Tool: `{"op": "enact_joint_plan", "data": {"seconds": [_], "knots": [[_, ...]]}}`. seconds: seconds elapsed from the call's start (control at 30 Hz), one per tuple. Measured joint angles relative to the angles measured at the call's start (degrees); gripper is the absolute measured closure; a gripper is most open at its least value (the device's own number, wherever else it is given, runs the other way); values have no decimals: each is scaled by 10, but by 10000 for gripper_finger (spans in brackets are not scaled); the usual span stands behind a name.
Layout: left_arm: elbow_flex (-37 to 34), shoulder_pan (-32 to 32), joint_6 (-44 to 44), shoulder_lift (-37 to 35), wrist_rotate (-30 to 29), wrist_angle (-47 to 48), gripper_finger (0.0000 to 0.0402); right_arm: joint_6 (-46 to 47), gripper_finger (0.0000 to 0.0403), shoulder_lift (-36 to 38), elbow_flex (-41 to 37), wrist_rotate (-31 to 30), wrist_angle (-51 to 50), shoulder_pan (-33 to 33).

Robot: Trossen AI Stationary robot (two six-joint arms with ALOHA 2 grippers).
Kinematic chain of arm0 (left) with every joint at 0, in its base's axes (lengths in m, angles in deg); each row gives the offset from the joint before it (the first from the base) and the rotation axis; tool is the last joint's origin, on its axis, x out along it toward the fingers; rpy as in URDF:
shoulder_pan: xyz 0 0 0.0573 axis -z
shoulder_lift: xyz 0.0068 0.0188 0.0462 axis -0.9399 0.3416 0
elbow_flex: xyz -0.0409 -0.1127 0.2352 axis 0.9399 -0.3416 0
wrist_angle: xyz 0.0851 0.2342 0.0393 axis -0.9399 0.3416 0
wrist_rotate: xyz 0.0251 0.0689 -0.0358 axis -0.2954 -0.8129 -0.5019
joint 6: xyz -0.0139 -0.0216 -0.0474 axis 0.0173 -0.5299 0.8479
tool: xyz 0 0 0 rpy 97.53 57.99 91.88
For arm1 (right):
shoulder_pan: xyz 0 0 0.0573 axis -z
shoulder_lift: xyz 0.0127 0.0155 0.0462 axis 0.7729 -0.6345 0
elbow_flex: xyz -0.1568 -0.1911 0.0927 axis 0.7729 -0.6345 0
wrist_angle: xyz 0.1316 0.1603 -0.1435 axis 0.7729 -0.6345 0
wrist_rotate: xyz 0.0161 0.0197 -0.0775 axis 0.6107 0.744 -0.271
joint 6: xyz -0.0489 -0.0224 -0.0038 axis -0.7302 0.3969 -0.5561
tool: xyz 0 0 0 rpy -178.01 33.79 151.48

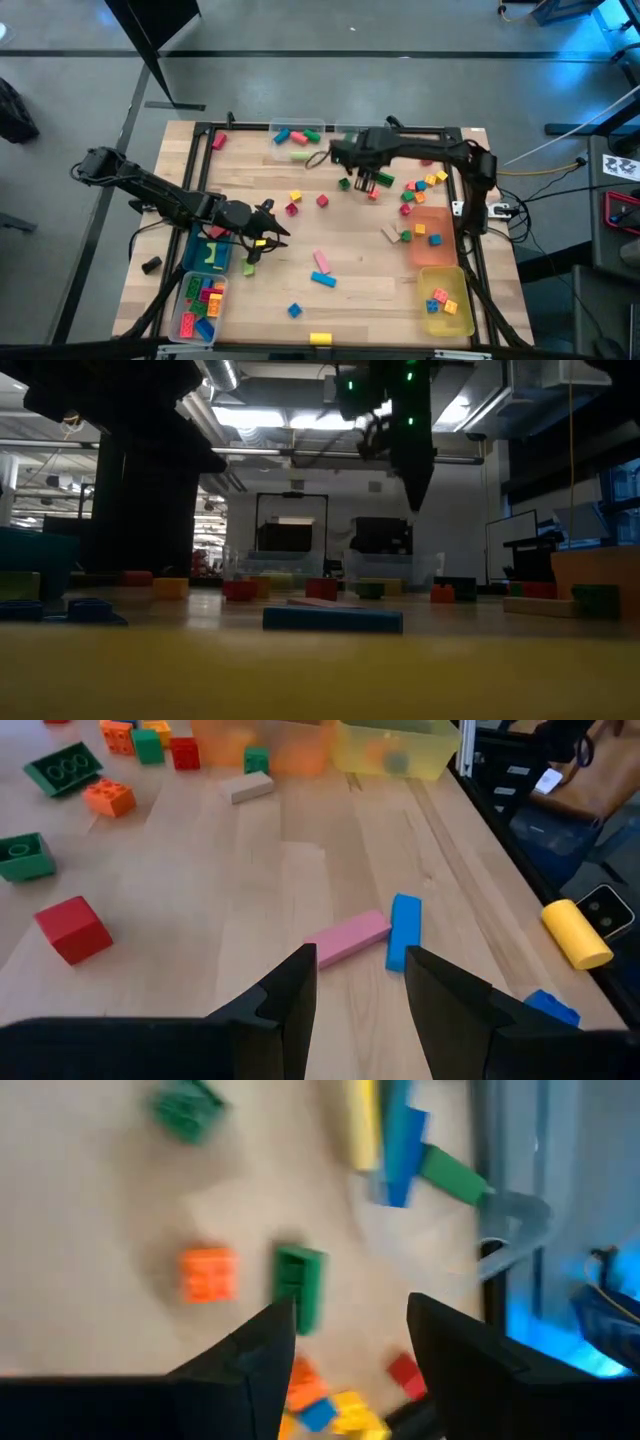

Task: Sort blocks by size
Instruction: Put the pink block into the top right transparent bin

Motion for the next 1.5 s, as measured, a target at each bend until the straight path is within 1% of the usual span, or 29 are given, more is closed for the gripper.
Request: {"op": "enact_joint_plan", "data": {"seconds": [0.2,0.33,0.53,0.67,0.7,0.77,0.9,0.97,1.07,1.17,1.37,1.5], "knots": [[0,0,0,0,0,0,265,38,210,2,0,75,9,-98],[0,0,0,0,0,0,265,56,210,0,0,110,48,-164],[0,0,0,0,0,0,265,86,210,0,0,119,133,-256],[0,0,0,0,0,0,265,110,210,0,0,118,200,-304],[0,0,0,0,0,0,265,117,210,0,0,116,216,-314],[0,0,0,0,0,0,265,159,210,-2,-3,90,256,-332],[0,0,4,0,0,0,265,316,210,-16,-6,17,302,-353],[0,0,3,0,0,0,265,385,210,-22,-6,0,304,-360],[0,0,3,0,0,-4,265,455,210,-43,-6,-6,306,-359],[0,0,3,0,0,-4,265,483,210,-73,-6,-6,303,-359],[0,0,3,0,0,-3,265,486,210,-128,-6,-2,316,-358],[0,0,0,0,0,-3,265,497,210,-155,-6,2,342,-357]]}}
